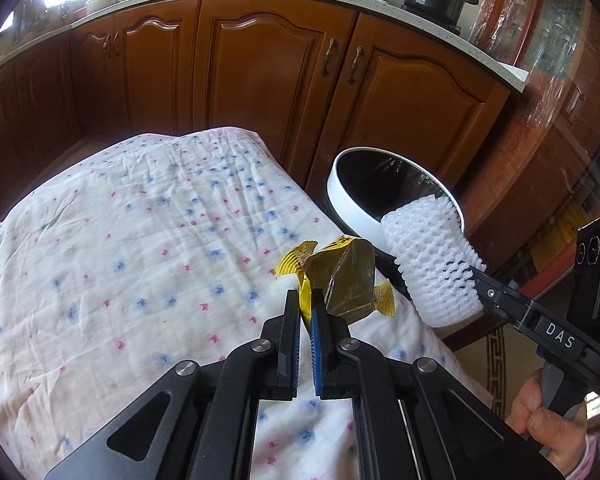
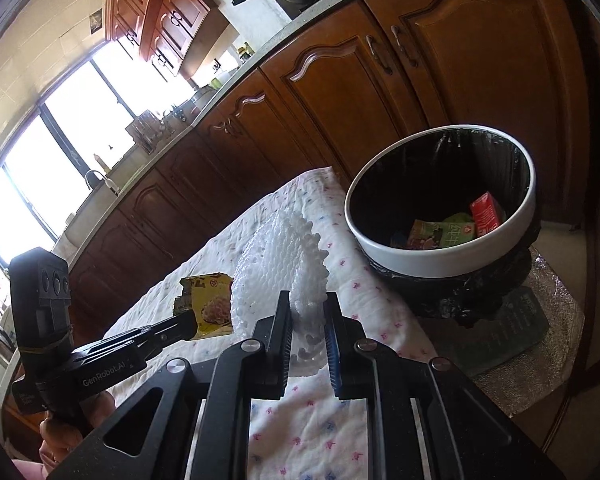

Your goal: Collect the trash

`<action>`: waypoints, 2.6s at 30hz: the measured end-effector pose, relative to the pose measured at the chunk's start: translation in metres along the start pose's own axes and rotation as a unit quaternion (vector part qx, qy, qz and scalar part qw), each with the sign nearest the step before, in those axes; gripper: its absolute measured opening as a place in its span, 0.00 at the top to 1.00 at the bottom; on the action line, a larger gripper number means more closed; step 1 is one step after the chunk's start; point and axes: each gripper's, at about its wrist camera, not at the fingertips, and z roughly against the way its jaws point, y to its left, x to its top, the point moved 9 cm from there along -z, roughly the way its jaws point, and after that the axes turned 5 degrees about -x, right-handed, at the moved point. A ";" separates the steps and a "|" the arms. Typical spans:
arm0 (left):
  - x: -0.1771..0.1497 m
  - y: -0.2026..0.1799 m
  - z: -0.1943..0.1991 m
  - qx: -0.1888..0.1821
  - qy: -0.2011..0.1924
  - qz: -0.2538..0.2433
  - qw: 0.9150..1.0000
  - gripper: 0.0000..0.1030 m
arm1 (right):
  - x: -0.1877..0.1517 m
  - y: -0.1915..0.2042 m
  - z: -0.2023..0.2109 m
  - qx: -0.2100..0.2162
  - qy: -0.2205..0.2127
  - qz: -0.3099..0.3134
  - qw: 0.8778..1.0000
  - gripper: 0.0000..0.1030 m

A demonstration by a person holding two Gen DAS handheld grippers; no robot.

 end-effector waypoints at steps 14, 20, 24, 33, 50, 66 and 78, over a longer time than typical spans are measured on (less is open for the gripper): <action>0.024 -0.033 -0.033 -0.007 0.010 -0.030 0.999 0.97 | 0.024 -0.047 0.019 -0.037 -0.023 -0.016 0.999 0.85; 0.044 -0.051 -0.052 -0.009 0.012 -0.051 0.999 0.97 | 0.043 -0.069 0.020 -0.057 -0.029 -0.015 0.998 0.85; 0.058 -0.060 -0.068 -0.008 0.016 -0.065 0.998 0.97 | 0.057 -0.081 0.017 -0.068 -0.030 -0.014 0.997 0.85; 0.086 -0.078 -0.114 -0.002 0.031 -0.091 0.995 0.97 | 0.087 -0.095 0.001 -0.091 -0.025 0.000 0.996 0.85; 0.092 -0.088 -0.153 0.010 0.060 -0.102 0.993 0.96 | 0.098 -0.108 -0.032 -0.110 0.011 0.010 0.994 0.85; 0.083 -0.081 -0.130 0.012 0.046 -0.080 0.996 0.52 | 0.096 -0.113 -0.022 -0.098 -0.001 -0.022 0.995 0.41; 0.038 -0.038 -0.070 -0.002 0.010 -0.002 1.000 0.43 | 0.059 -0.075 0.022 -0.050 -0.048 -0.041 0.997 0.11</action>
